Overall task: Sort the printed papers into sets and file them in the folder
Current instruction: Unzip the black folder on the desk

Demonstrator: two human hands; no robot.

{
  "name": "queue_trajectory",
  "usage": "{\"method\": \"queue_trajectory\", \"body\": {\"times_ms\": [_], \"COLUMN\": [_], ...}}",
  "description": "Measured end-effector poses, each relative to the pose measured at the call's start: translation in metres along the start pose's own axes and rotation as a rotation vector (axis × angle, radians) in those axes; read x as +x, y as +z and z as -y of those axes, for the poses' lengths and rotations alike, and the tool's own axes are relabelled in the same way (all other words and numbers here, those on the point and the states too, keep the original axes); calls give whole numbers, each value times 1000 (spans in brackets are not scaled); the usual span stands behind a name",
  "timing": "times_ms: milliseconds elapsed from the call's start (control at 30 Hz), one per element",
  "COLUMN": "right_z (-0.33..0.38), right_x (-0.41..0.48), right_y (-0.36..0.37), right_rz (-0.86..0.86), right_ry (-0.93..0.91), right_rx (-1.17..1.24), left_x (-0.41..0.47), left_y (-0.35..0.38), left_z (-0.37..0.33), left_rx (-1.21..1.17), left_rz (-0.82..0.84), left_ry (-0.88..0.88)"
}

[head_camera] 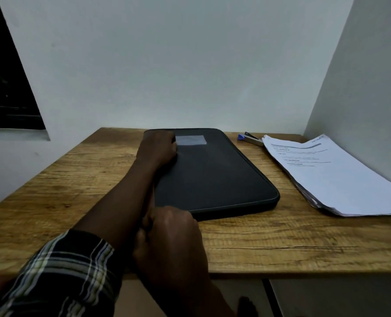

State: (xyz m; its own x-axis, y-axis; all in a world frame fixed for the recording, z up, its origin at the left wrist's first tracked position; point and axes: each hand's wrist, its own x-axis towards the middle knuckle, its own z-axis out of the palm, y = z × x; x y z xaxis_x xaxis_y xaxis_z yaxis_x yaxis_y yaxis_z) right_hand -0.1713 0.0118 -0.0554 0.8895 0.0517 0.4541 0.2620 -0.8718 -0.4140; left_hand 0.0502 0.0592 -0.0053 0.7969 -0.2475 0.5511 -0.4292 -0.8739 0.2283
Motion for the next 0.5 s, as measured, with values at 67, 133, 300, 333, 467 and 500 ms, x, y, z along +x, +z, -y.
{"method": "queue_trajectory", "body": {"times_ms": [67, 133, 300, 333, 467, 500], "right_z": [-2, -3, -5, -12, -55, -69], "right_x": [-1, -3, -4, -1, 27, 38], "right_y": [-1, -9, -75, -90, -125, -130], "right_rz": [20, 32, 146, 149, -29, -70], "right_ry": [11, 23, 103, 124, 149, 162], "right_rx": [16, 52, 321, 318, 145, 118], "left_x": [-2, -5, -5, -4, -2, -2], "left_y": [1, -1, -12, -13, -20, -22], "left_z": [1, -1, -11, -12, -8, -6], "left_rx": [9, 25, 102, 105, 91, 85], "left_rz": [3, 2, 57, 82, 127, 135], "left_ry": [-7, -4, 32, 17, -178, -236]}}
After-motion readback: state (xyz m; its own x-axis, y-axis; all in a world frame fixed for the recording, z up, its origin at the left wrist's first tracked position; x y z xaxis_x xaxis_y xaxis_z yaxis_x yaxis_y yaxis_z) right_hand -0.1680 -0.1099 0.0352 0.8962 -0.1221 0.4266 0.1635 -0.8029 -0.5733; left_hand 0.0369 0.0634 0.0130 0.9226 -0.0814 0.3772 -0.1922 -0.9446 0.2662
